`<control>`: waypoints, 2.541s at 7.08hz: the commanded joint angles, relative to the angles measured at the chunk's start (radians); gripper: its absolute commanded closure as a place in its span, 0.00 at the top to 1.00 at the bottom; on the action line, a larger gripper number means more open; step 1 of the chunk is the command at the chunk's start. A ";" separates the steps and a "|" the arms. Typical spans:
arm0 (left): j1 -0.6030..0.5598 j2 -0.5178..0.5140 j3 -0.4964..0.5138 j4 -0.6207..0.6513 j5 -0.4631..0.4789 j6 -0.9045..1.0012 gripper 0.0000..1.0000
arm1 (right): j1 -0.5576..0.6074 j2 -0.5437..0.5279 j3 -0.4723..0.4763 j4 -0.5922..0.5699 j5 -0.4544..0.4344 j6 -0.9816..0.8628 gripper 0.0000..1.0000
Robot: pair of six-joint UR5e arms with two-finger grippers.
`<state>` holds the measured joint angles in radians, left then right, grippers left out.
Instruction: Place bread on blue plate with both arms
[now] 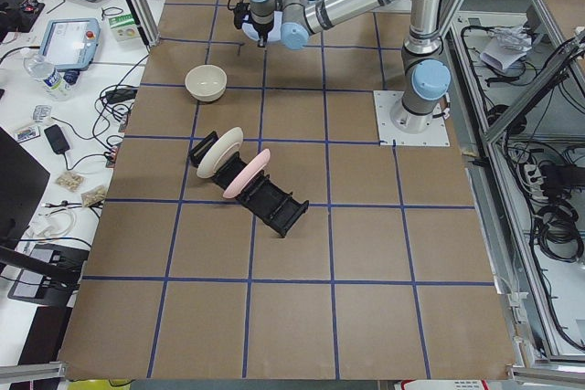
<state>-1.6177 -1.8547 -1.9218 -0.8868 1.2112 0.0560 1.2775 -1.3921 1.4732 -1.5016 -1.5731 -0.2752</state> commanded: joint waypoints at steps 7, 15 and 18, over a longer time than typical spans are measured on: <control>-0.051 -0.046 0.024 0.152 0.148 0.036 1.00 | 0.382 0.169 0.004 -0.250 0.104 0.489 0.00; -0.017 0.199 0.477 -0.790 0.332 0.001 1.00 | 0.641 0.366 0.071 -0.468 0.165 0.775 0.00; -0.014 0.212 0.475 -0.790 0.332 0.004 1.00 | 0.646 0.406 0.075 -0.485 0.223 0.774 0.00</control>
<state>-1.6333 -1.6471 -1.4468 -1.6764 1.5450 0.0596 1.9214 -1.0005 1.5460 -1.9828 -1.3690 0.5010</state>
